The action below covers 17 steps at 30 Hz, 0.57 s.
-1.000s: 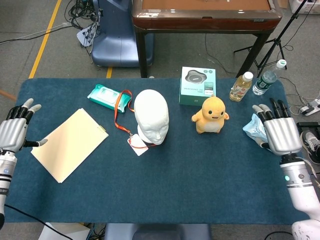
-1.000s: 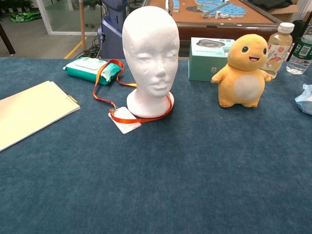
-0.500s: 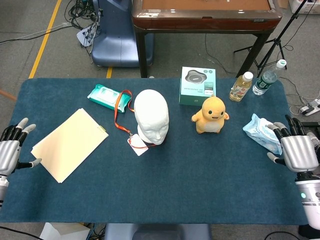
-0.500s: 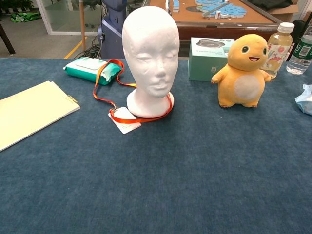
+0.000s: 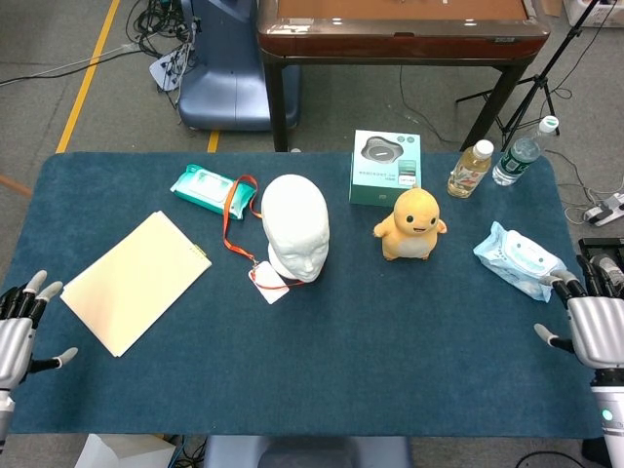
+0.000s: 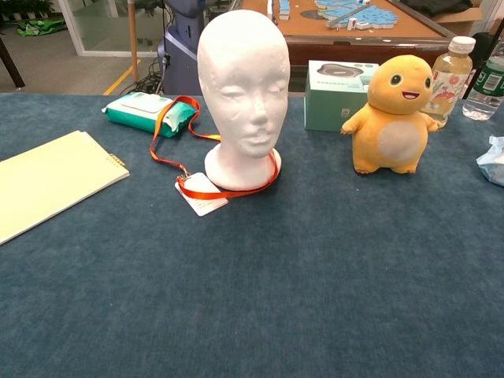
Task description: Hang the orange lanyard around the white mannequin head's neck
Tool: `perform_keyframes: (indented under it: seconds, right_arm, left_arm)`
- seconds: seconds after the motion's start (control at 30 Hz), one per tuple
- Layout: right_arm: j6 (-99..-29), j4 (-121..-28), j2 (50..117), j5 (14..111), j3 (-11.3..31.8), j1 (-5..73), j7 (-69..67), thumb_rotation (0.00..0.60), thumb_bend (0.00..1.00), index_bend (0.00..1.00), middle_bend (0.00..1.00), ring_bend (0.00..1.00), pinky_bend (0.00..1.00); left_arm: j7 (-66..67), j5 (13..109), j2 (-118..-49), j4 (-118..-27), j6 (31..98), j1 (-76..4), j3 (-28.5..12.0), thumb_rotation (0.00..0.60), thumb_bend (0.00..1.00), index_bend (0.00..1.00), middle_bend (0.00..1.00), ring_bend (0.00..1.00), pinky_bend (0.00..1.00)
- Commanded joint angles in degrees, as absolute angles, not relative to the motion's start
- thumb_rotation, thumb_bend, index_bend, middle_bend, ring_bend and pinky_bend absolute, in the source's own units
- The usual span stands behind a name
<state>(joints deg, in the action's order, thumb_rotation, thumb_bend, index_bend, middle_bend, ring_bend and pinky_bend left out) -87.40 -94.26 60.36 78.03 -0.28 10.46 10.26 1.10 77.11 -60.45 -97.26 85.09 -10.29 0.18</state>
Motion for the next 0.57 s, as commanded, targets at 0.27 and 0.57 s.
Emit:
perform_keyframes:
  seconds: [0.27,0.57]
  right_arm:
    - [-86.1,-94.1,60.5,77.2,0.5,8.6,10.2,0.6,0.0,0.34,0.28,0.06,0.1]
    - [-85.5,-94.8,60.2,79.5,0.9,8.0,9.3,0.6,0.0,0.35,0.28,0.06,0.1]
  left_arm:
    - [2.7,79.8,-61.4,-99.2,87.6,-7.1,1.0,0.6,0.03,0.08,0.0,0.0,0.0]
    - [4.0,80.7,-61.0,-100.2,87.9,-6.3,0.1,0.6,0.03,0.08,0.0,0.0,0.0]
